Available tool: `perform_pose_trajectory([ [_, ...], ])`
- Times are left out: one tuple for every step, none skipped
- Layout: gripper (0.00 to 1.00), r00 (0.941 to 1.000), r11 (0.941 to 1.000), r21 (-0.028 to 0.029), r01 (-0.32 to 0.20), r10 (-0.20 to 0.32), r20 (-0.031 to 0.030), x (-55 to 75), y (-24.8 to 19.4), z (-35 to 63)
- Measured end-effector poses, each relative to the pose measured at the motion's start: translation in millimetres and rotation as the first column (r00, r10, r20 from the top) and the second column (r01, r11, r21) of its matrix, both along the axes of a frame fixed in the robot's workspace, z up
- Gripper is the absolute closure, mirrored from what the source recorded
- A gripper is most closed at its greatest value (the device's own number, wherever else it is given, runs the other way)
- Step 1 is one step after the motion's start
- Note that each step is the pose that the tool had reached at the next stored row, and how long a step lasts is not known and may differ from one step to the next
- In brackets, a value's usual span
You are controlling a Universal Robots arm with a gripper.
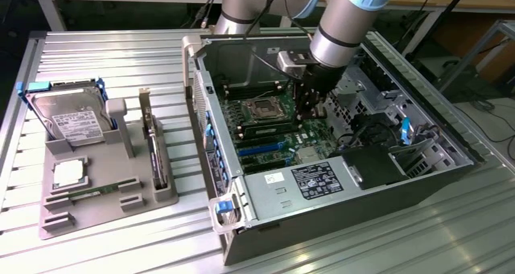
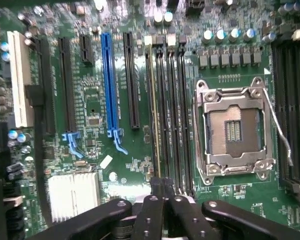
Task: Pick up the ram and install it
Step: 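Press down the ram until it locks into place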
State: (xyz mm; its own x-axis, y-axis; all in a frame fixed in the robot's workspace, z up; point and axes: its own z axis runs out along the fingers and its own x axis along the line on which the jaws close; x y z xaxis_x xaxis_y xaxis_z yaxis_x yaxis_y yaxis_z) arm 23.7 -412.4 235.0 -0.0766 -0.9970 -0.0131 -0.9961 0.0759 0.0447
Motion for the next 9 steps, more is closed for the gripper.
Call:
perform_pose_trajectory([
  [0.89, 1.0000, 1.0000, -0.0012, 0.000, 0.000, 0.0029, -2.7, -0.2, -1.5],
  [0.89, 1.0000, 1.0000, -0.0015, 0.000, 0.000, 0.0029, -7.5, -0.2, -0.8],
  [0.89, 1.0000, 1.0000, -0.0011, 0.000, 0.000, 0.0031, -17.8, -0.1, 0.5],
  [0.89, 1.0000, 1.0000, -0.0012, 0.000, 0.000, 0.0030, -26.1, -0.1, 4.2],
  [0.89, 1.0000, 1.0000, -0.0018, 0.000, 0.000, 0.0029, -33.7, 0.0, 8.4],
  [0.89, 1.0000, 1.0000, -0.0034, 0.000, 0.000, 0.0030, -41.1, 0.0, 10.7],
  [0.89, 1.0000, 1.0000, -0.0049, 0.000, 0.000, 0.0031, -48.9, 0.0, 11.6],
  [0.89, 1.0000, 1.0000, -0.0062, 0.000, 0.000, 0.0030, -55.5, 0.0, 12.0],
  [0.89, 1.0000, 1.0000, -0.0073, 0.000, 0.000, 0.0030, -62.8, 0.0, 12.1],
])
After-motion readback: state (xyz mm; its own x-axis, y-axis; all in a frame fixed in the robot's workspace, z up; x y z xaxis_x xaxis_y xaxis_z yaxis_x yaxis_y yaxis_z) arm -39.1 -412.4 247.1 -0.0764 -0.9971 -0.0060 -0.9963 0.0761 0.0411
